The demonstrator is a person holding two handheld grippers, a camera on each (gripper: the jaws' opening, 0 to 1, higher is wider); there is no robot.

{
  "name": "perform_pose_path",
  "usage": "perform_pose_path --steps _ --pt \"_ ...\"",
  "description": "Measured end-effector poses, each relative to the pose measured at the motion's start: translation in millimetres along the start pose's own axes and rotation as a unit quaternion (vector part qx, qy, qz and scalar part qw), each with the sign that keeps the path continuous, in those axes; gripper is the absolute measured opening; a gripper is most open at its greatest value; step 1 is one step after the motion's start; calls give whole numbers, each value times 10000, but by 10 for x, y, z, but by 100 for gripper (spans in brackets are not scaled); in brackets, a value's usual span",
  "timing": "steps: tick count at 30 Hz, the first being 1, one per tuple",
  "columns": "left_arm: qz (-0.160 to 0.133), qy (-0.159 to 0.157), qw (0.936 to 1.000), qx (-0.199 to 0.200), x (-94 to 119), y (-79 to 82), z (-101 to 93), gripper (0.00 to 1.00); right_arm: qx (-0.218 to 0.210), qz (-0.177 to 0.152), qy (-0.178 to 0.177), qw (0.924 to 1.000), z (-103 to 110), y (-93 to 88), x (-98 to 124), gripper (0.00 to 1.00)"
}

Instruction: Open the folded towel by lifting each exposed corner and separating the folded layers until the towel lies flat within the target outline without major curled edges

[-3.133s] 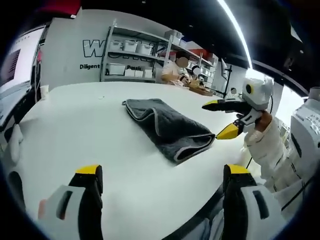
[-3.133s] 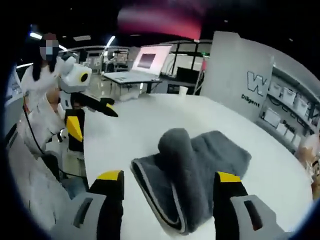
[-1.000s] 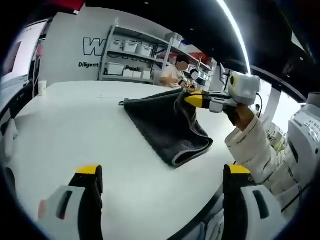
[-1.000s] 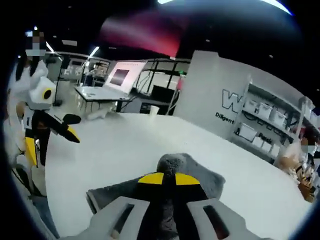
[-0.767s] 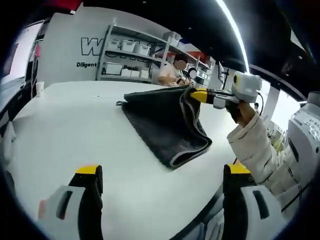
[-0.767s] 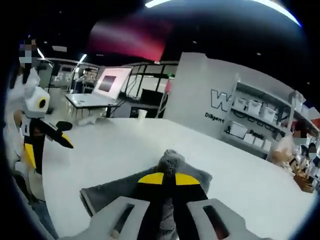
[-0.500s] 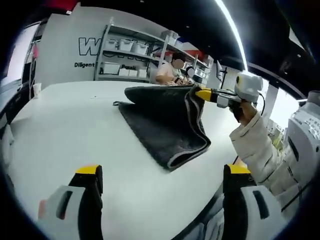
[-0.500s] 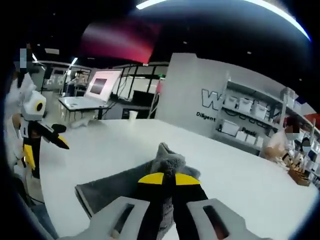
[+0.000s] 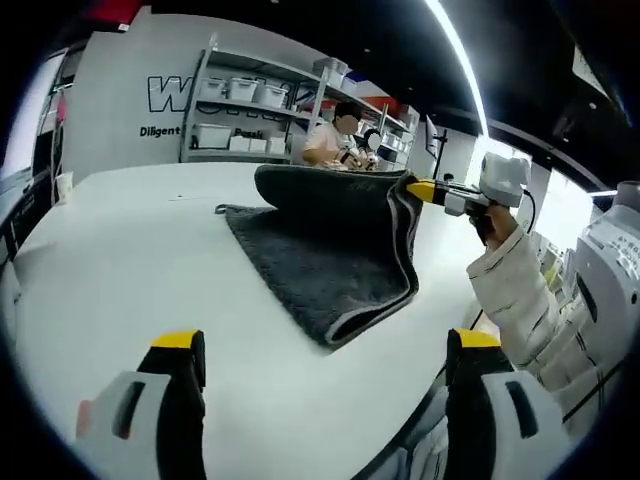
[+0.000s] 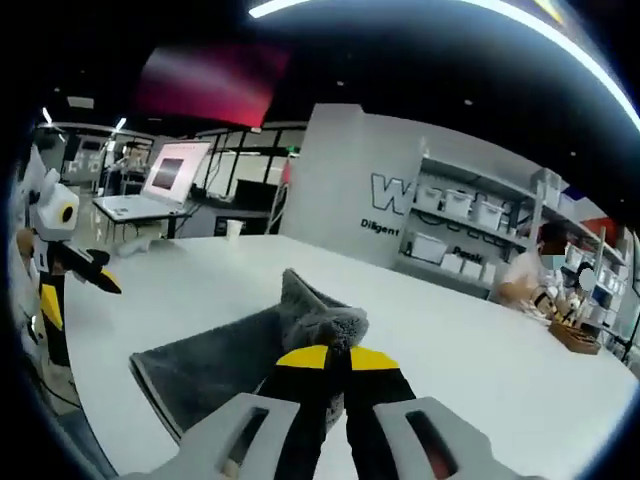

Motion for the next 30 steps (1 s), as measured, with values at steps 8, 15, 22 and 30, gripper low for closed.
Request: perform_pose_path --steps 8,15,22,30 --pt "28 -77 10000 -53 -61 23 -38 99 -133 120 -288 9994 -185 -143 122 0" --pt "84 -139 9998 -65 -128 17 -64 99 -264 234 -497 9981 -280 -304 263 0" --pt "148 -222 9996 -112 -195 28 -101 99 -464 411 -733 9954 -400 -520 403 0" --pt "230 -319 9991 -174 -266 41 -152 99 -764 619 -844 9916 -487 -787 545 0"
Point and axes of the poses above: the point that each gripper's makers call its tool centre point, and the gripper's own axes: x roughly backward along the fingers, z roughly to its left, y roughly out of its top, the point moved 4 cm from there along x, roughly backward along the fingers, and after that the axes turned 2 degrees about x, right-handed, at the moved point
